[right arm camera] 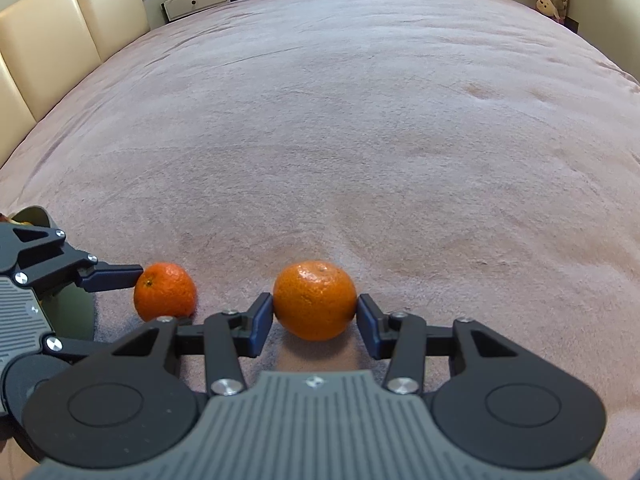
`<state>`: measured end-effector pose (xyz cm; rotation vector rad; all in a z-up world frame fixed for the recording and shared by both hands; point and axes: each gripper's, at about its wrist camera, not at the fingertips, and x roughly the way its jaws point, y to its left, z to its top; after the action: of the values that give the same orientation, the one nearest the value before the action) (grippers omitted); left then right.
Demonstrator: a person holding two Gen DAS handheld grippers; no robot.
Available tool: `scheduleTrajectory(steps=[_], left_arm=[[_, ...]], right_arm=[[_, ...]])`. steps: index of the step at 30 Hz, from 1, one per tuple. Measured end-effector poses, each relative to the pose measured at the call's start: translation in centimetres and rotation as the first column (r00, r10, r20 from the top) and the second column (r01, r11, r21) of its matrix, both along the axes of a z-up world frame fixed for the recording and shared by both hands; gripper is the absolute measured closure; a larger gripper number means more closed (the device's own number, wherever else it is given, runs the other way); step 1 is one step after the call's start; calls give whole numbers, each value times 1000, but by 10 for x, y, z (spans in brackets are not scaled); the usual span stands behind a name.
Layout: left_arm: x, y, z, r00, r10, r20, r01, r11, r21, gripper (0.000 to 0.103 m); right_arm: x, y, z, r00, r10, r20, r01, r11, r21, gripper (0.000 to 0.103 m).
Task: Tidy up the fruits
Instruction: 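Grasp a mandarin with the right gripper while the left gripper grasps the other, then carry both mandarins over the green colander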
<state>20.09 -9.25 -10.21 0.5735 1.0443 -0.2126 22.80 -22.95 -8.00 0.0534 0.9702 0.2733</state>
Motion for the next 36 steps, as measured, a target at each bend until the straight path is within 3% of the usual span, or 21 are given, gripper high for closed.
scheduleTrajectory(steps=[6,17,26,36], left_arm=[[-5,6,12,998,37,44,-35,998,-47,54],[-15,22,61,988,110,106,-90,980,-177,54],[-37,39,98,977,164,139,-133,970,-206,54],[-62,86,129,947,294,127,-248,925,-288,54]], right_arm=[[-1,3,6,1000,-4,10,5,1000,-23,60],[-14,7,30,999,-8,41,10,999,-45,60],[-37,27,64,992,62,106,-59,998,-29,60],[-61,53,92,976,150,160,-146,989,-34,60]])
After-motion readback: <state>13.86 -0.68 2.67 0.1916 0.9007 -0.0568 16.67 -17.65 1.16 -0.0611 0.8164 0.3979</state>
